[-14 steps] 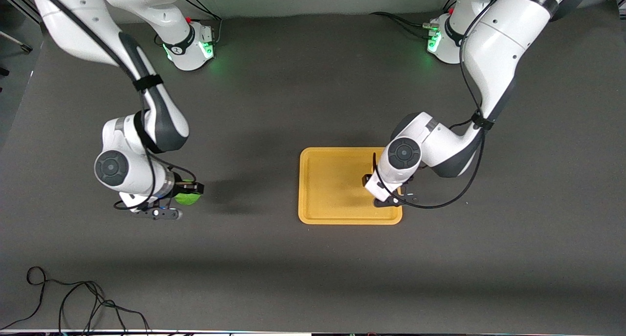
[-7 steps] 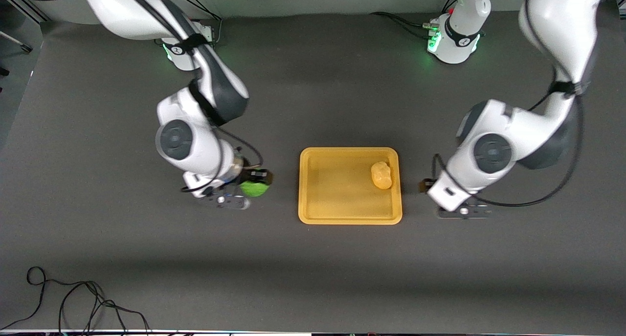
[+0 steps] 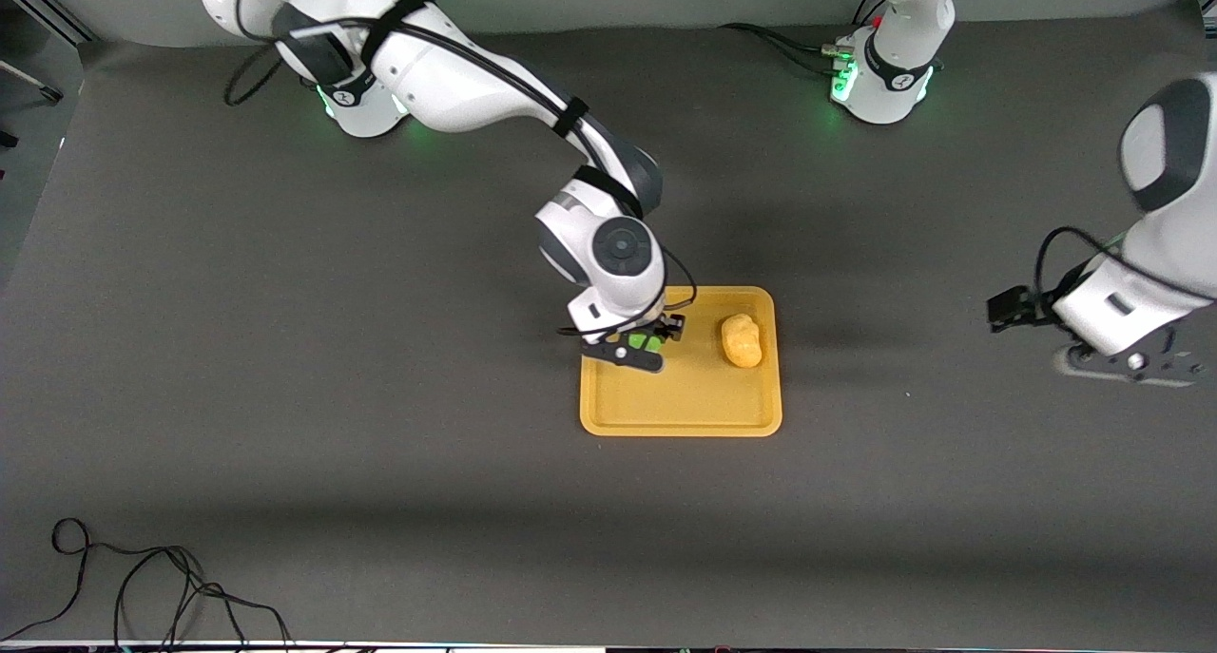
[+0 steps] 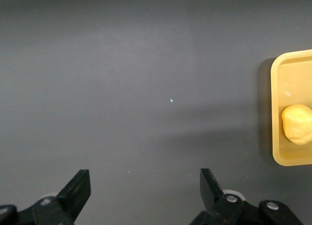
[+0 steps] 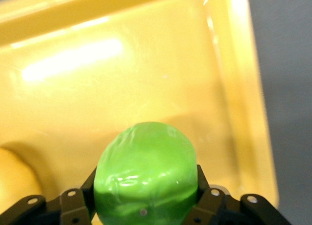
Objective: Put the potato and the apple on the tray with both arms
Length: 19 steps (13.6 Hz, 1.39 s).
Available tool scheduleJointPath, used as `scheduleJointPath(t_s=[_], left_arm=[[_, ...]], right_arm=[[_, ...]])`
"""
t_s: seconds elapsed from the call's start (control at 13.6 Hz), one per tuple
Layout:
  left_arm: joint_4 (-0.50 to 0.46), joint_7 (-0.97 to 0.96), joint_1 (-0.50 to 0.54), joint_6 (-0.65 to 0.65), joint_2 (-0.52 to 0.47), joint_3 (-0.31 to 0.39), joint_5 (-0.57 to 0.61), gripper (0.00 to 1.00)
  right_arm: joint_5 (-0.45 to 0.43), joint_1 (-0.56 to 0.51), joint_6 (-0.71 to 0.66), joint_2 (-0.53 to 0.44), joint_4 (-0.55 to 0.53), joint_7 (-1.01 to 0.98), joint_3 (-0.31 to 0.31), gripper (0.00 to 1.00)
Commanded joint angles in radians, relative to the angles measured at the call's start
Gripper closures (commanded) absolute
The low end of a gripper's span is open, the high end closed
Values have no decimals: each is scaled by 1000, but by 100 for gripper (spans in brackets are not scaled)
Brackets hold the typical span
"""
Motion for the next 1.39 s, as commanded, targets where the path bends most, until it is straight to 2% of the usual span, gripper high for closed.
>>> scheduleJointPath(t_s=[0.0, 0.15, 0.22, 0.29, 0.44, 0.51, 0.59, 0.73, 0.81, 0.88, 1.03, 1.1, 1.17, 1.32], left_arm=[[-58, 23, 0, -21, -114, -4, -16, 0], [-54, 23, 2, -24, -123, 1, -18, 0], [-40, 20, 3, -24, -118, 5, -18, 0], [-37, 20, 2, -25, -118, 17, -18, 0], [-17, 25, 2, -76, -123, 30, -16, 0], [29, 28, 2, -135, -125, 36, -16, 0], [75, 32, 0, -192, -125, 36, -16, 0], [97, 37, 2, -217, -123, 37, -18, 0], [95, 45, -19, -216, -125, 68, -19, 0], [94, 46, -85, -205, -123, 129, -21, 0], [86, 46, -252, -174, -118, 316, -54, 0], [75, 46, -314, -154, -120, 383, -56, 0], [71, 46, -340, -144, -118, 407, -61, 0], [65, 46, -401, -140, -118, 459, -62, 0]], right_arm=[[-20, -16, -13, 45, 80, 11, -8, 62], [-20, -25, 10, 50, 80, 9, -8, 62], [-20, -28, 33, 64, 79, 13, -8, 55], [-20, -27, 50, 74, 77, 18, -8, 38], [-17, -28, 50, 73, 77, 21, -8, 25], [-16, -28, 50, 71, 77, 26, -8, 19], [-13, -27, 50, 68, 79, 30, -6, 17], [-10, -27, 49, 59, 80, 44, -4, 15], [-10, -28, 42, 51, 79, 43, -4, 3], [-10, -28, 38, 38, 79, 40, -6, 0], [-7, -54, 21, -19, 65, 30, -8, 0], [-8, -73, -6, -59, 48, 3, -6, 0], [-5, -89, -45, -138, -5, -50, -8, 0], [-5, -155, -68, -340, -184, -135, -8, 0]])
